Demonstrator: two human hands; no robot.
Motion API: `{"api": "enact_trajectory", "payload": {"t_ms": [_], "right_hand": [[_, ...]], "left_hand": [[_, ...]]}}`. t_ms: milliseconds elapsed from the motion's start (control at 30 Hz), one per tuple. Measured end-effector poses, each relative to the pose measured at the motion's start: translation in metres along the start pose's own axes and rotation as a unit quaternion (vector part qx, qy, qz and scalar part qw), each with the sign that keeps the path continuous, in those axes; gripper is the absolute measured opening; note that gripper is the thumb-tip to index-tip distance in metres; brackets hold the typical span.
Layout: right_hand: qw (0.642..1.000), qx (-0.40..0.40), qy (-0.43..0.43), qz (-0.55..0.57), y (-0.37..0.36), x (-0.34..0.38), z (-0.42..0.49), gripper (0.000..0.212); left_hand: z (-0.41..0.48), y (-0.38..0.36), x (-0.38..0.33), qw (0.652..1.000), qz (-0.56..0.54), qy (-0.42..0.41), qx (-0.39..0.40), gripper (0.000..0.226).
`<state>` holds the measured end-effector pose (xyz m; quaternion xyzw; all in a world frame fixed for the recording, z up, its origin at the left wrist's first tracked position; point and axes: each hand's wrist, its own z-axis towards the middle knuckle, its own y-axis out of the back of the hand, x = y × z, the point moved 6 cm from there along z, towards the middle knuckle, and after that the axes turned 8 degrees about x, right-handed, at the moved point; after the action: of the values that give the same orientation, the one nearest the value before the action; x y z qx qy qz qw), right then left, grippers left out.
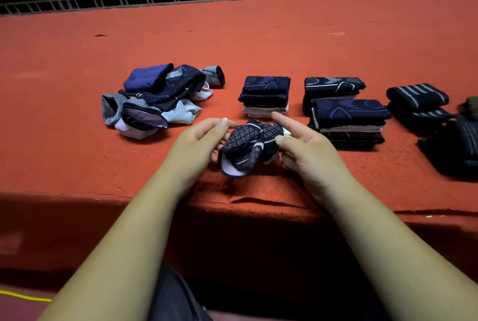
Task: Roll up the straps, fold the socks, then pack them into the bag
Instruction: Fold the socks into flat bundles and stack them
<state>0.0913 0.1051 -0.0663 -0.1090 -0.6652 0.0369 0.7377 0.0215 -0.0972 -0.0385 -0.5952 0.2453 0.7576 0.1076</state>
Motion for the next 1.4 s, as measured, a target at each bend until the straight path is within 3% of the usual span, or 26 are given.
{"api": "enact_trajectory", "payload": {"t_ms": [100,200,400,600,867,1067,1133,1267,1400], "right_hand": [[1.0,0.003,0.013,-0.024,-0.004,0.005,-0.003,0.046],[0.998,-0.01,0.023,-0.051,-0.002,0.009,-0.008,0.046],[0.984,-0.067,0.052,-0.156,0.008,0.025,-0.022,0.047],[0.97,-0.125,0.074,-0.196,0.021,0.039,-0.041,0.045],[0.943,-0.259,0.122,-0.171,0.057,0.049,-0.068,0.043],[0.955,-0.166,0.09,-0.23,0.046,0.051,-0.071,0.046],[0.956,-0.132,0.058,-0.255,0.051,0.042,-0.067,0.048],[0.925,-0.091,-0.009,-0.368,0.061,0.028,-0.064,0.062],[0.916,-0.082,-0.033,-0.391,0.061,0.02,-0.06,0.068]], "left_hand": [[-0.007,-0.009,-0.004,0.998,0.036,0.002,0.057,0.028],[-0.004,-0.007,0.01,0.994,0.043,0.03,0.098,0.047],[0.004,0.011,0.015,0.999,0.005,0.007,0.031,0.023],[0.003,0.009,0.02,0.985,-0.163,0.047,0.032,0.027],[0.008,0.01,0.024,0.957,-0.263,0.114,-0.039,0.033],[0.007,-0.002,0.029,0.968,-0.215,0.132,-0.014,0.043],[0.005,-0.004,0.03,0.976,-0.179,0.123,0.001,0.038],[0.004,-0.002,0.038,0.99,-0.086,0.112,-0.004,0.034],[0.005,0.001,0.04,0.989,-0.104,0.104,-0.031,0.037]]}}
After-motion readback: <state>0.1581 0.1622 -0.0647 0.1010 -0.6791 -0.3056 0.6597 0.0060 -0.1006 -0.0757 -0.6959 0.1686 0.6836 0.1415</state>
